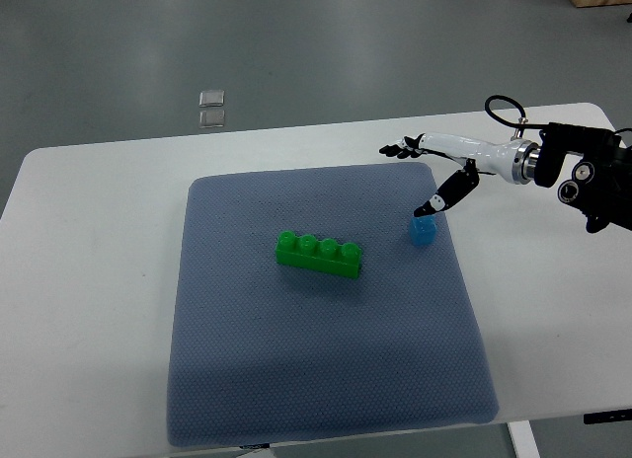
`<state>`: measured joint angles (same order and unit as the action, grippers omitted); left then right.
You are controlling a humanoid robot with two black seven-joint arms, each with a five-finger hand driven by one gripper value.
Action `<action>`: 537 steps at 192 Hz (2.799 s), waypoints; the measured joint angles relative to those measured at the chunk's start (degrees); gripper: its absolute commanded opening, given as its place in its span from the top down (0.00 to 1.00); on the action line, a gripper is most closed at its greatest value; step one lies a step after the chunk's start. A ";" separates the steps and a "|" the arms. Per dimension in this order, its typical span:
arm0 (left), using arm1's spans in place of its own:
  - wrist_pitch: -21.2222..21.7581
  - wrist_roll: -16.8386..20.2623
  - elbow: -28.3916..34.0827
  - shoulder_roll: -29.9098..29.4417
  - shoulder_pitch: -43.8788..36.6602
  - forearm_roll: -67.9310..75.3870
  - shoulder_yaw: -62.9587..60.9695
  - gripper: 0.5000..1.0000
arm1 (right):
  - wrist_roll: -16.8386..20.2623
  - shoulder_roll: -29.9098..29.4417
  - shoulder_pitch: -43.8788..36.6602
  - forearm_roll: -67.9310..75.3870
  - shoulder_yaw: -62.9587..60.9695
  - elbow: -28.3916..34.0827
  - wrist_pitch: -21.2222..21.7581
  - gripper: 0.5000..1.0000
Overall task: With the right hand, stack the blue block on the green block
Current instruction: 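Reach the right hand down over the small blue block, then close the right hand fingers around the blue block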
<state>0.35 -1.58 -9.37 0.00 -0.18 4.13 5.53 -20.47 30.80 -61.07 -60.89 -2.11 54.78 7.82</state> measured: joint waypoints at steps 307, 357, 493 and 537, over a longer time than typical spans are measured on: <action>0.00 0.00 -0.01 0.00 0.00 0.01 0.00 0.00 | 3.07 -0.94 -0.26 -7.67 7.82 -0.73 -3.69 0.48; 0.00 0.00 -0.01 0.00 0.00 0.01 0.00 0.00 | 3.07 -0.91 -0.36 -7.67 7.82 -0.76 -4.29 0.50; 0.00 0.00 0.00 0.00 0.00 0.01 0.01 0.00 | 3.11 -1.08 -0.47 -7.73 7.83 -0.66 -4.30 0.57; 0.00 0.00 0.02 0.00 0.00 0.01 0.01 0.00 | 3.08 -1.05 -0.52 -7.76 7.83 -0.64 -4.30 0.62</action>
<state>0.35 -1.58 -9.35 0.00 -0.17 4.13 5.54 -17.39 29.75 -61.59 -68.64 5.71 54.14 3.52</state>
